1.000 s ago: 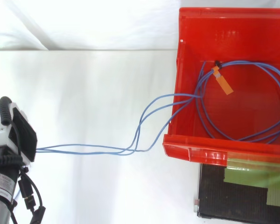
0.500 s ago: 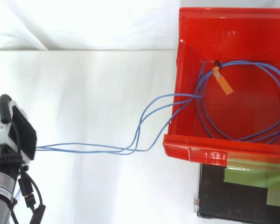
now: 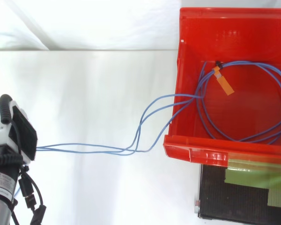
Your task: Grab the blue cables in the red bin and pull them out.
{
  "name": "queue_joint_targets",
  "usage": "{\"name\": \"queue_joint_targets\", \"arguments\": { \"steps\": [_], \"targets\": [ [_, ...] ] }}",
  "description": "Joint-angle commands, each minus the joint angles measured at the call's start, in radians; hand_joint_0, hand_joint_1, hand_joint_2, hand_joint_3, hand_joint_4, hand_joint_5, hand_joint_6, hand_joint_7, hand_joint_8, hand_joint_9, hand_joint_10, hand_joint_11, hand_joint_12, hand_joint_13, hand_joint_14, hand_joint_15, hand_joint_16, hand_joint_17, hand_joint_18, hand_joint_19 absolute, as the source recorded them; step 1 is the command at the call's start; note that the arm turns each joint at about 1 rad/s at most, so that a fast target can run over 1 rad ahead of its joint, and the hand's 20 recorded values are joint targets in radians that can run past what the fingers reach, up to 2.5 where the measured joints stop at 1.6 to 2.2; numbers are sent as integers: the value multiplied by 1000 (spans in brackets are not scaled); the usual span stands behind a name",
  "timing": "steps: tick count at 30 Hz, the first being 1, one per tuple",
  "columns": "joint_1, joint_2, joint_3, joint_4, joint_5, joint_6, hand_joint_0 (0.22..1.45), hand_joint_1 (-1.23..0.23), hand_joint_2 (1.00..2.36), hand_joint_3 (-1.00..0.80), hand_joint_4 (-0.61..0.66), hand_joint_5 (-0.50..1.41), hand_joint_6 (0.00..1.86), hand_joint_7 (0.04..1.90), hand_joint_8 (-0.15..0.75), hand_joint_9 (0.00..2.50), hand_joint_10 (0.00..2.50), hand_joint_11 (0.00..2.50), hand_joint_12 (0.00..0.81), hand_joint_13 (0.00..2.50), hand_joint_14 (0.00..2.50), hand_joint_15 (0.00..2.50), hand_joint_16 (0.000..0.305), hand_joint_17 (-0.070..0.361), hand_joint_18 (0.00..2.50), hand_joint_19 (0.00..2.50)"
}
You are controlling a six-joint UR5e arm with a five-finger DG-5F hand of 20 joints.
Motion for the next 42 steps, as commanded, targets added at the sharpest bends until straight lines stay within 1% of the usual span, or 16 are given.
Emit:
{"name": "queue_joint_targets", "arguments": {
  "steps": [1, 4, 12, 14, 23, 34, 36, 42],
  "targets": [
    [0, -1, 0, 2, 0, 0, 909, -1125, 1000, -1000, 351, 458, 1326, 183, 285, 1198, 0, 1556, 372, 1062, 1287, 1102, 46, 104, 1054, 1442],
    [0, 1, 0, 3, 0, 0, 915, -1126, 1000, -1000, 361, 448, 1327, 190, 285, 1185, 0, 1553, 367, 1055, 1287, 1105, 47, 107, 1050, 1438],
    [0, -1, 0, 9, 0, 0, 827, -1087, 1000, -1000, 376, 456, 1317, 174, 292, 1186, 0, 1538, 372, 1052, 1308, 1080, 49, 111, 1045, 1431],
    [0, -1, 0, 11, 0, 0, 795, -1065, 1000, -1000, 383, 464, 1300, 182, 303, 1189, 0, 1540, 384, 1057, 1325, 1054, 50, 113, 1046, 1428],
    [-2, -1, 0, 12, 0, 0, 721, -982, 1000, -1000, 392, 518, 1223, 202, 320, 1226, 0, 1523, 410, 1076, 1365, 1005, 55, 123, 1074, 1408],
    [0, 1, 0, 12, 0, 0, 683, -910, 1000, -1000, 388, 596, 1137, 241, 343, 1267, 0, 1514, 422, 1096, 1370, 989, 59, 133, 1105, 1394],
    [0, 1, 0, 12, 0, 0, 679, -904, 1000, -1000, 384, 609, 1123, 249, 338, 1268, 0, 1524, 432, 1098, 1369, 991, 59, 133, 1107, 1397],
    [0, -1, 0, 12, -2, 0, 682, -917, 1000, -1000, 379, 627, 1106, 265, 336, 1272, 0, 1517, 416, 1103, 1350, 1003, 59, 132, 1107, 1399]
  ]
}}
